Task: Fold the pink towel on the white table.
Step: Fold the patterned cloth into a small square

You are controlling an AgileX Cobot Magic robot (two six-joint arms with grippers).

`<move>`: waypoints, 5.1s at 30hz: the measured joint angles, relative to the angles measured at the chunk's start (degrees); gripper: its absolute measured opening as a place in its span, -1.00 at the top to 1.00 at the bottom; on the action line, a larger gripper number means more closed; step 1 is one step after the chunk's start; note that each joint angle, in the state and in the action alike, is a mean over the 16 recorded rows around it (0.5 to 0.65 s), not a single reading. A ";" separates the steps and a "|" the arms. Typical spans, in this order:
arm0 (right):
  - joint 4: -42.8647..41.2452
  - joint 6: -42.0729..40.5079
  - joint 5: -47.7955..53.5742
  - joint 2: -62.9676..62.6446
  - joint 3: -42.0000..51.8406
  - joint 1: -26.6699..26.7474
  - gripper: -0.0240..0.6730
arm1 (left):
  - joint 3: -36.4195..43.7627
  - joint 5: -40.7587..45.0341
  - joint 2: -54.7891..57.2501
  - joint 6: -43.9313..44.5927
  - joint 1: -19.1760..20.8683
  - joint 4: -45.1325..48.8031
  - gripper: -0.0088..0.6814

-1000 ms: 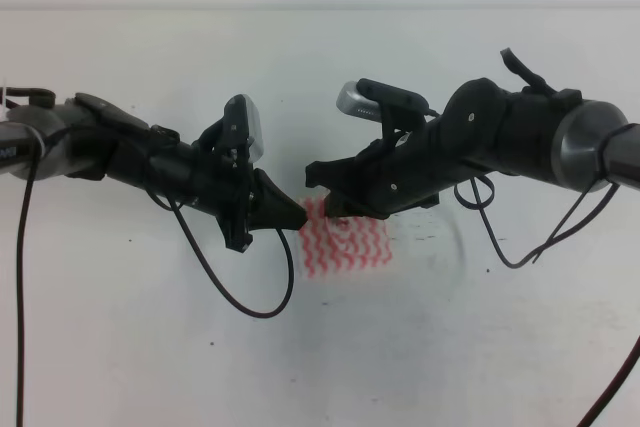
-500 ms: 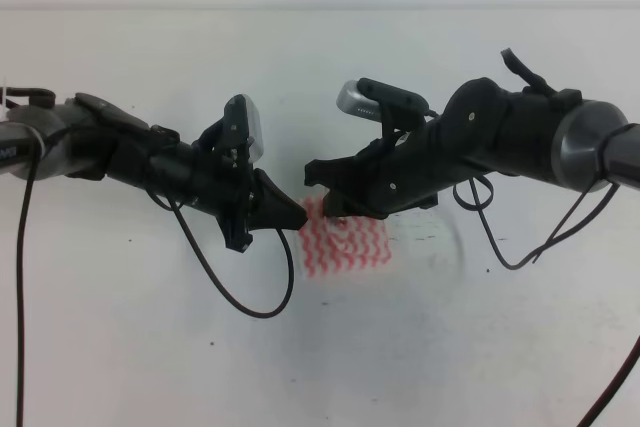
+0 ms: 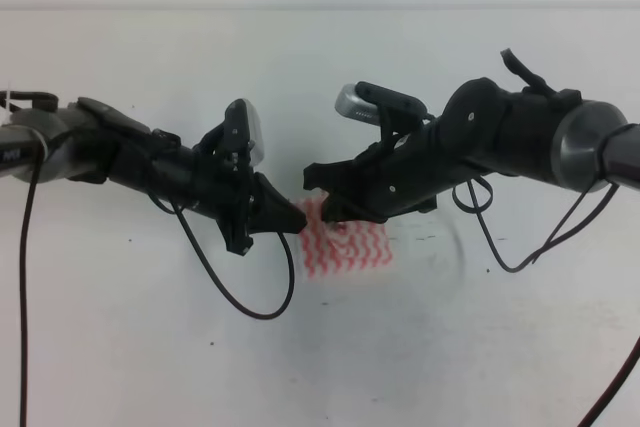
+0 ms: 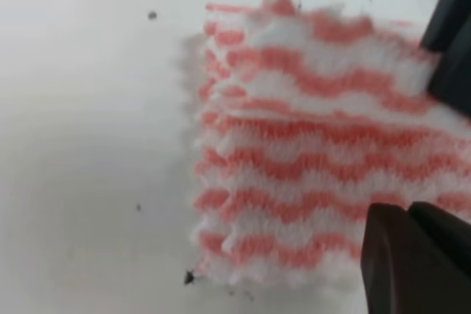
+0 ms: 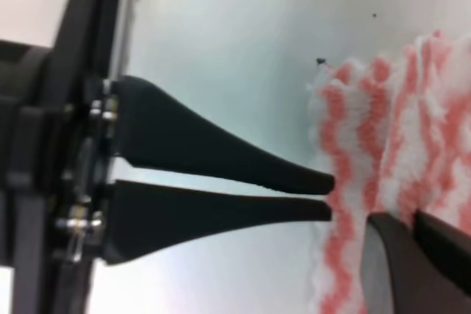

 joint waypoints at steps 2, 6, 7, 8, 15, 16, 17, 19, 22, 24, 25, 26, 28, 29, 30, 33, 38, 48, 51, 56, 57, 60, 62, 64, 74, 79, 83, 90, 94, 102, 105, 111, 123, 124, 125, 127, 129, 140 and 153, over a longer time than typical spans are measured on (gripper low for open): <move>0.09 -0.16 0.13 0.03 0.01 0.17 0.98 | 0.00 -0.03 0.15 0.00 0.00 -0.01 0.99; 0.18 -0.49 0.08 0.03 0.00 0.53 0.98 | 0.00 0.00 0.36 -0.11 0.00 -0.08 0.99; 0.20 -0.58 0.00 0.03 0.00 0.62 0.98 | 0.00 0.01 0.40 -0.14 0.00 -0.08 0.99; 0.22 -0.67 -0.06 0.00 -0.01 0.70 0.98 | 0.00 0.00 0.47 -0.15 0.00 -0.04 0.99; 0.21 -1.16 -0.50 0.08 0.02 0.98 0.98 | 0.01 0.13 0.39 -0.39 0.01 -0.12 0.99; 0.17 -1.15 -0.56 0.10 0.02 0.97 0.98 | 0.01 0.15 0.39 -0.42 0.01 -0.13 0.99; 0.14 -1.16 -0.62 0.10 0.02 0.96 0.98 | 0.01 0.18 0.39 -0.45 0.01 -0.14 0.99; 0.09 -1.17 -0.76 0.10 0.02 0.93 0.98 | 0.01 0.25 0.36 -0.51 0.01 -0.19 0.99; 0.07 -1.15 -0.84 0.13 0.04 0.90 0.98 | 0.01 0.31 0.39 -0.53 0.01 -0.21 0.99; 0.06 -1.14 -0.90 0.13 0.04 0.88 0.97 | 0.01 0.35 0.39 -0.54 0.01 -0.33 0.99; 0.05 -1.14 -0.93 0.13 0.04 0.86 0.97 | 0.01 0.38 0.39 -0.54 0.01 -0.46 0.99; 0.03 -1.14 -0.96 0.13 0.04 0.86 0.96 | 0.00 0.38 0.42 -0.54 0.01 -0.55 0.99; 0.01 -1.14 -1.03 0.13 0.04 0.84 0.93 | 0.00 0.42 0.42 -0.54 0.01 -0.92 0.99; 0.00 -1.14 -1.06 0.13 0.04 0.84 0.91 | 0.00 0.42 0.42 -0.54 0.01 -1.11 0.99; 0.00 -1.15 -1.09 0.10 0.03 0.83 0.88 | 0.00 0.42 0.42 -0.54 0.01 -1.29 0.99; -0.02 -1.15 -1.17 0.08 0.02 0.83 0.81 | 0.00 0.31 0.42 -0.53 0.01 -1.78 0.99; -0.04 -1.16 -1.09 0.03 0.01 0.82 0.67 | 0.00 -0.12 0.39 -0.40 0.01 -2.67 0.99; -0.20 -1.17 -0.50 0.03 0.01 0.74 0.52 | 0.01 -1.71 0.36 -0.12 0.01 -3.07 0.99; -0.53 -1.16 -0.18 0.05 0.01 0.58 0.51 | 0.01 -1.96 0.32 -0.08 0.09 -3.12 0.99; -1.19 -1.13 1.02 0.03 0.00 -0.23 0.52 | 0.01 -1.60 0.15 -0.12 0.73 -3.46 0.99; -1.33 -1.12 1.38 0.03 0.00 -0.41 0.52 | 0.01 -1.49 0.12 -0.13 0.91 -3.58 0.99; -1.75 -1.10 2.38 0.03 0.01 -0.91 0.53 | 0.01 -1.29 0.01 -0.64 1.57 -4.14 0.99; -2.05 -1.08 2.98 0.03 0.01 -1.21 0.54 | 0.01 -1.28 -0.02 -1.12 2.00 -4.48 0.99; -2.20 -1.05 3.50 0.08 0.02 -1.43 0.55 | 0.00 -1.26 -0.02 -1.60 2.43 -4.79 0.99; -2.47 -1.02 4.76 0.04 0.01 -1.49 0.62 | -0.01 -1.82 0.14 -3.87 3.40 -5.95 0.99; -2.52 -1.01 4.84 0.42 0.00 -1.08 0.64 | -0.01 -1.70 0.19 -4.01 3.28 -6.30 0.99; -2.58 -1.02 5.06 0.94 0.00 -0.53 0.64 | -0.01 -1.92 0.21 -4.20 3.04 -6.63 0.99; -2.67 -1.02 5.73 1.75 -0.04 0.60 0.64 | -0.01 -3.57 0.41 -4.73 2.45 -6.96 0.99; -2.64 -1.02 6.38 1.94 -0.05 1.05 0.65 | -0.02 -4.95 0.59 -5.03 2.12 -6.93 0.99; -2.12 -1.07 8.10 1.94 -0.07 1.28 0.72 | -0.02 -7.19 0.82 -5.28 1.81 -7.49 0.99; -1.93 -1.12 8.54 1.94 -0.07 1.29 0.75 | -0.02 -7.64 0.80 -5.30 1.75 -8.42 0.99; -1.69 -1.29 8.60 1.97 -0.07 1.29 0.82 | -0.02 -7.37 0.75 -6.47 1.67 -10.63 0.99; -3.61 -1.17 6.39 1.11 -0.09 -0.39 0.94 | -0.02 -3.47 0.63 -14.63 1.41 -11.64 0.99; -3.79 -1.12 6.25 0.91 -0.09 -0.82 0.95 | -0.02 -3.54 0.58 -15.59 1.19 -11.18 0.99; -3.98 -1.08 6.13 0.75 -0.10 -1.25 0.96 | -0.02 -3.79 0.59 -16.42 0.92 -10.62 0.99; -4.36 -1.00 5.92 0.38 -0.10 -2.18 0.97 | -0.02 -4.55 0.54 -17.92 0.28 -9.46 0.99; -4.64 -0.92 5.81 0.02 -0.10 -3.16 0.98 | -0.02 -5.90 0.53 -19.20 -0.45 -8.33 0.99; -4.91 -0.93 5.64 -1.15 -0.09 -6.48 0.98 | -0.02 -15.01 0.28 -21.08 -4.34 -4.19 0.99; -5.02 -0.93 1.55 -0.88 -0.11 -6.60 0.98 | -0.09 -8.44 -1.18 -19.86 -4.60 -5.58 0.99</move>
